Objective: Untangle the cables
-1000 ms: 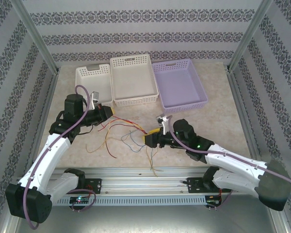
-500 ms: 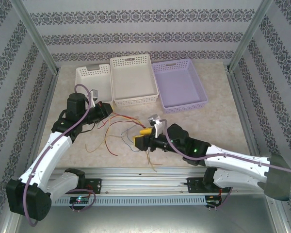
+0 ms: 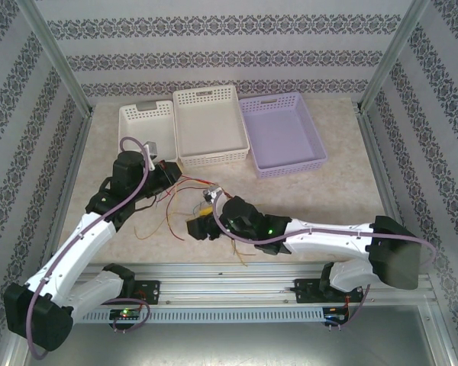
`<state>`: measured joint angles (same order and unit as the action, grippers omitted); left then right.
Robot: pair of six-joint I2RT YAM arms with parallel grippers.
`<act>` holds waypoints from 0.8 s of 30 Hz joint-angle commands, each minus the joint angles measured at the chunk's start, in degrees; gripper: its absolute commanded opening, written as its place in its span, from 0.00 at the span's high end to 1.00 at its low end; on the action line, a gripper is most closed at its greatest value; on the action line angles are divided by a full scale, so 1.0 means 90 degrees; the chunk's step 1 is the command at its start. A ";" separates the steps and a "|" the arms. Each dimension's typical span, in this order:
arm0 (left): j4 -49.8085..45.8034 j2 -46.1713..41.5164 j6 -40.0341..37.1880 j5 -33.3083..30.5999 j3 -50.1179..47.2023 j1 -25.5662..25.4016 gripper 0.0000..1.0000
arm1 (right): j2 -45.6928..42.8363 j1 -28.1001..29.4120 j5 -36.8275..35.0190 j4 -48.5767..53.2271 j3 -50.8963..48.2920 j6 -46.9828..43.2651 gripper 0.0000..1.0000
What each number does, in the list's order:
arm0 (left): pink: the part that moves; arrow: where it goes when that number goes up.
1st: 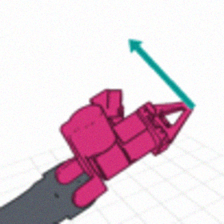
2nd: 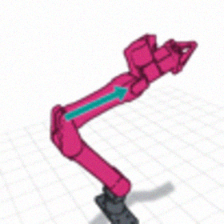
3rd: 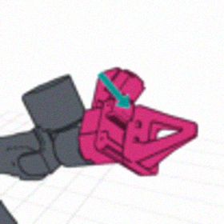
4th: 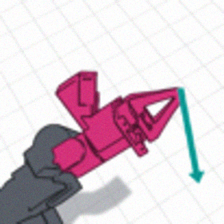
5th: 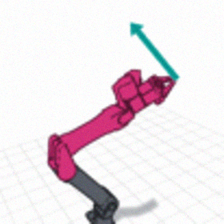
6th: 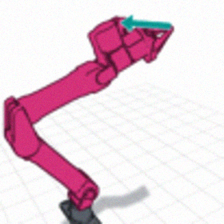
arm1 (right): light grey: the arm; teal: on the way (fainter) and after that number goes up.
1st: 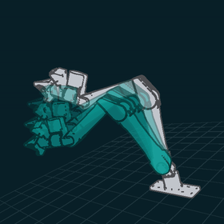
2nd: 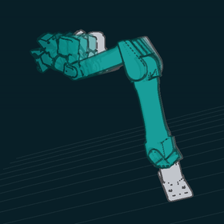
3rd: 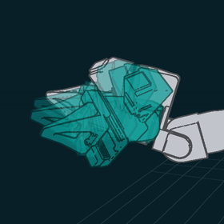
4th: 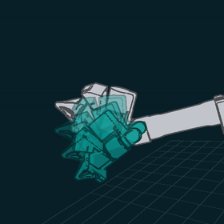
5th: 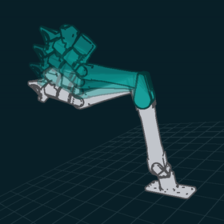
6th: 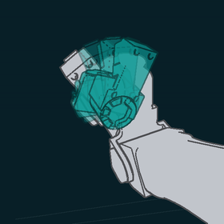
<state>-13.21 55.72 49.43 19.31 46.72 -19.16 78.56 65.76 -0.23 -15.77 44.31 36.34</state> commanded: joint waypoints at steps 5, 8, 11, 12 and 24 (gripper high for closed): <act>0.0477 -0.0266 0.0277 -0.0365 -0.0075 -0.0209 1.00 | 0.0304 -0.0253 -0.0544 -0.0264 0.0047 0.0595 0.35; 0.0450 -0.0302 0.0270 -0.0441 -0.0041 -0.0270 1.00 | 0.0432 -0.0273 -0.0580 -0.0351 -0.0028 0.0728 0.35; 0.0454 -0.0340 0.0298 -0.0437 -0.0036 -0.0290 1.00 | 0.0562 -0.0267 -0.0633 -0.0496 -0.0080 0.0871 0.35; 0.0495 -0.0358 0.0318 -0.0446 -0.0048 -0.0308 1.00 | 0.0585 -0.0273 -0.0656 -0.0561 -0.0089 0.0884 0.36; 0.0629 -0.0535 0.0434 -0.0476 -0.0201 -0.0448 1.00 | 0.1167 -0.0346 -0.1037 -0.1252 0.0088 0.0915 0.46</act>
<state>-11.03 52.23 52.01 15.55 45.58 -22.50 88.14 63.37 -6.90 -23.94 44.12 43.59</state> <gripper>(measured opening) 0.091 0.550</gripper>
